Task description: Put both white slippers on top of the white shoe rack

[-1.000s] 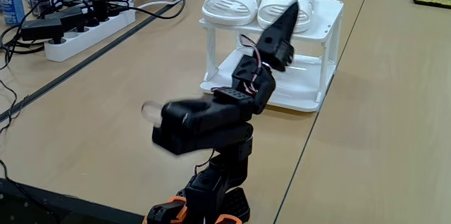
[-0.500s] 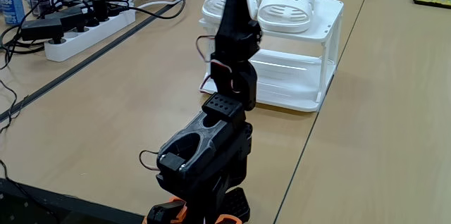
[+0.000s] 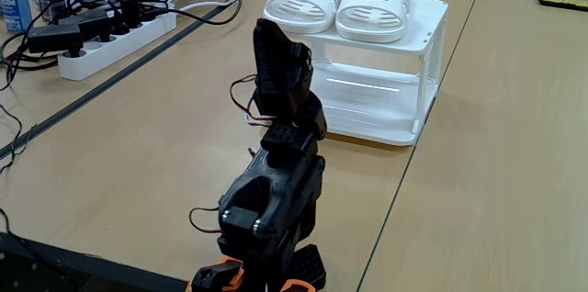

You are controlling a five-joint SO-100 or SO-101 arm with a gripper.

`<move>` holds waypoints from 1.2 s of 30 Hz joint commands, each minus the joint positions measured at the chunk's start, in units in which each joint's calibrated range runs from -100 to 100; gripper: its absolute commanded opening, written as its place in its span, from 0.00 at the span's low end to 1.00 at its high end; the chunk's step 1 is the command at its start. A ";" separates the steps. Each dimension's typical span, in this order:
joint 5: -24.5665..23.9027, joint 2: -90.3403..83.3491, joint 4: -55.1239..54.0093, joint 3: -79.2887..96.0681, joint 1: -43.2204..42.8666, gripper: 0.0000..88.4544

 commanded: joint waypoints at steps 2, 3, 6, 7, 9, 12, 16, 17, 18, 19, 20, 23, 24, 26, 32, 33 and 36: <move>0.42 0.02 -0.26 0.36 -6.35 0.01; 0.42 0.02 -0.26 0.36 -6.76 0.01; 0.42 0.10 -0.26 0.36 -6.68 0.01; 0.42 0.10 -0.26 0.36 -6.68 0.01; 0.42 0.10 -0.26 0.36 -6.68 0.01; 0.42 0.10 -0.26 0.36 -6.68 0.01; 0.42 0.10 -0.26 0.36 -6.68 0.01; 0.42 0.10 -0.26 0.36 -6.68 0.01; 0.42 0.10 -0.26 0.36 -6.68 0.01; 0.42 0.10 -0.26 0.36 -6.68 0.01; 0.42 0.10 -0.26 0.36 -6.68 0.01; 0.42 0.10 -0.26 0.36 -6.68 0.01; 0.42 0.10 -0.26 0.36 -6.68 0.01; 0.42 0.10 -0.26 0.36 -6.68 0.01; 0.42 0.10 -0.26 0.36 -6.68 0.01; 0.42 0.10 -0.26 0.36 -6.68 0.01; 0.42 0.10 -0.26 0.36 -6.68 0.01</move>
